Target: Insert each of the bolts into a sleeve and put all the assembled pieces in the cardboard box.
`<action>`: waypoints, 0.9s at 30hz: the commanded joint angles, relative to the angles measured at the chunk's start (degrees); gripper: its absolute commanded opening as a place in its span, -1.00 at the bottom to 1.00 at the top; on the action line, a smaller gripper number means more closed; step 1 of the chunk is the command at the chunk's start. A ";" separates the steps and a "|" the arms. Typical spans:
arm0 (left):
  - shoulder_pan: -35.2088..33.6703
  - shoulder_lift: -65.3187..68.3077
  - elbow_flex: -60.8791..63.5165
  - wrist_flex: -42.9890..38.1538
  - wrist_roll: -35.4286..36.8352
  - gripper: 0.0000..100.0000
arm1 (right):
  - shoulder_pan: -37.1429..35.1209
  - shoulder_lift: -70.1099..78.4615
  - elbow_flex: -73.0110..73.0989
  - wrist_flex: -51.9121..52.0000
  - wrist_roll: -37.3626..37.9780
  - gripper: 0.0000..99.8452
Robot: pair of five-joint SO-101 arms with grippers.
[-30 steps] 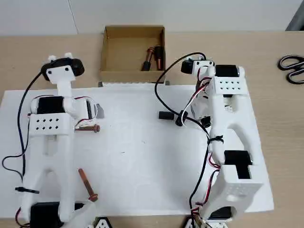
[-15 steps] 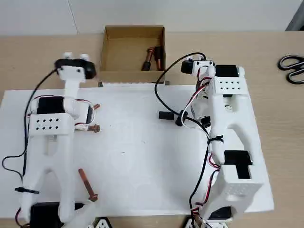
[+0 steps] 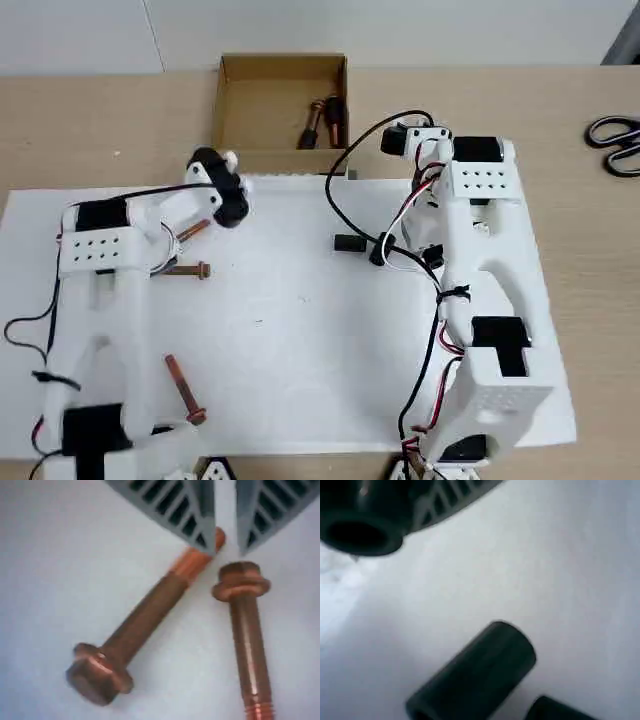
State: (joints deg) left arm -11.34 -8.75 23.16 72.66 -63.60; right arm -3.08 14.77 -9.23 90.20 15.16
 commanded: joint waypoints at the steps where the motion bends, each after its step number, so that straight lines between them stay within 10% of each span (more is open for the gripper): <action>1: -0.79 3.69 -1.71 -2.81 -4.75 -0.95 | 0.13 -3.74 -0.35 0.13 -0.26 -0.98; 27: 1.05 15.56 -7.16 0.62 -19.08 -0.77 | 0.22 -3.65 -0.35 0.13 -0.18 -0.98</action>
State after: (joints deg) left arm -10.55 6.20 18.24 73.01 -75.38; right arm -2.99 14.77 -9.23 90.20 15.16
